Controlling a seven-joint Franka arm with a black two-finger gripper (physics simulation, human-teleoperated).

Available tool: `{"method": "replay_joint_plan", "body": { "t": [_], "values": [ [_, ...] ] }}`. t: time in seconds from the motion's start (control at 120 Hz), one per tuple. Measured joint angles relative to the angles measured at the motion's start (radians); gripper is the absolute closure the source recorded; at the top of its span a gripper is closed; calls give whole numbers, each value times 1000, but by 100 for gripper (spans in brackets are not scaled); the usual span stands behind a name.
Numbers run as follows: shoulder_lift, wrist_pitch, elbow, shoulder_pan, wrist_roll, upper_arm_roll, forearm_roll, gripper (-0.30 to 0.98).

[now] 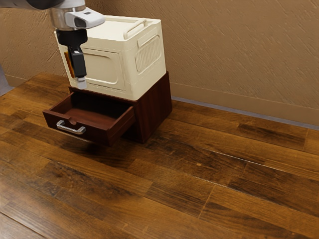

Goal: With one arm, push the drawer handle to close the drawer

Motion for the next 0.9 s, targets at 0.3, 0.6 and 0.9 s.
{"method": "replay_joint_plan", "body": {
  "t": [0.3,0.6,0.9],
  "values": [
    [-53,-32,131,18,-34,-26,4,0],
    [-301,-75,-369,196,-334,-72,-18,20],
    [-130,225,-607,276,-567,-51,-63,67]
  ]
}}
